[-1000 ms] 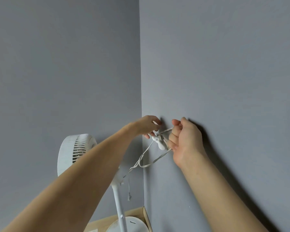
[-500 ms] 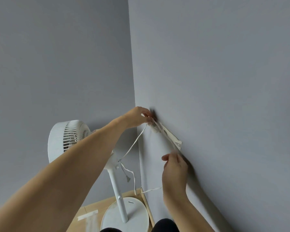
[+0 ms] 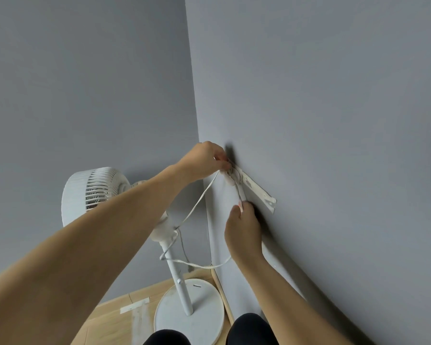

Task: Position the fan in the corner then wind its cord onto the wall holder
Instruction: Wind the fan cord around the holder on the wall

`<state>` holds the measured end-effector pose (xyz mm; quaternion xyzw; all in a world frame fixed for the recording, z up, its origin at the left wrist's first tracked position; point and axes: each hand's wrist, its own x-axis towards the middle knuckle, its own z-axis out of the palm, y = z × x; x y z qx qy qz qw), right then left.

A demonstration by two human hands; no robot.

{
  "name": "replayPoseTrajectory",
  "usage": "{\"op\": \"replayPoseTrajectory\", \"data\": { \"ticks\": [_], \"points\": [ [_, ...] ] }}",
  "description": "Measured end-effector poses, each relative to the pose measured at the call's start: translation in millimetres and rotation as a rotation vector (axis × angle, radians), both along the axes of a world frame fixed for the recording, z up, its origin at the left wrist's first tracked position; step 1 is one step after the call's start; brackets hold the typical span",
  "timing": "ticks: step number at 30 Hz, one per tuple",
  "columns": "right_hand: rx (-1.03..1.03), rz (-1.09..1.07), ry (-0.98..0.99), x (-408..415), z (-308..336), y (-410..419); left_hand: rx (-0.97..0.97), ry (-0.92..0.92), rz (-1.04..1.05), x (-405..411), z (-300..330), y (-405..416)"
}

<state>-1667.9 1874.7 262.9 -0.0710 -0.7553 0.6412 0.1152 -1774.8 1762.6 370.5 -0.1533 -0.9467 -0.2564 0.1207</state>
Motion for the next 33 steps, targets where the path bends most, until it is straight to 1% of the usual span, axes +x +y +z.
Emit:
{"op": "replayPoseTrajectory", "data": {
  "ticks": [2,5,8,10,11,12,14,15,16,17,18,21,24,25,27,29,31,33],
  "points": [
    [0.105,-0.014,0.062,-12,8,-5,-0.002,0.015,0.0,0,-1,1],
    [0.233,-0.057,0.049,-36,10,-11,0.018,0.018,-0.025,-3,-4,-3],
    [0.181,-0.054,-0.017,-51,5,-16,0.1,0.012,-0.086,-4,-10,-9],
    [0.162,-0.07,-0.029,-53,3,-17,0.188,0.06,-0.019,-9,-16,-18],
    [0.162,-0.08,-0.027,-55,2,-20,0.195,0.062,0.065,-14,-22,-28],
    [0.166,-0.093,-0.019,-57,1,-22,0.146,0.028,0.156,-20,-29,-39],
    [0.185,-0.118,-0.003,-60,-2,-25,-0.097,-0.18,0.258,-30,-51,-60],
    [0.198,-0.126,0.0,-61,-3,-26,-0.237,-0.288,0.259,-31,-64,-66],
    [0.214,-0.133,0.002,-62,-4,-26,-0.363,-0.36,0.254,-31,-79,-70],
    [0.231,-0.138,0.002,-64,-5,-27,-0.449,-0.392,0.248,-31,-94,-72],
    [0.244,-0.142,0.008,-66,-7,-27,-0.484,-0.406,0.25,-30,-107,-72],
    [0.269,-0.152,0.03,-70,-9,-27,-0.559,-0.382,0.293,-24,-137,-62],
    [0.283,-0.153,0.046,-74,-10,-27,-0.672,-0.344,0.403,-22,-166,-51],
    [0.291,-0.151,0.051,-75,-11,-27,-0.736,-0.346,0.435,-21,-173,-48],
    [0.301,-0.145,0.062,-76,-12,-26,-0.928,-0.328,0.475,-18,-185,-49],
    [0.299,-0.138,0.064,-77,-13,-26,-1.104,-0.3,0.475,-14,-192,-52],
    [0.297,-0.131,0.055,-77,-13,-25,-1.141,-0.269,0.464,-15,-198,-56],
    [0.303,-0.122,0.056,-76,-15,-24,-1.073,-0.238,0.451,-16,-201,-60]
  ]
}}
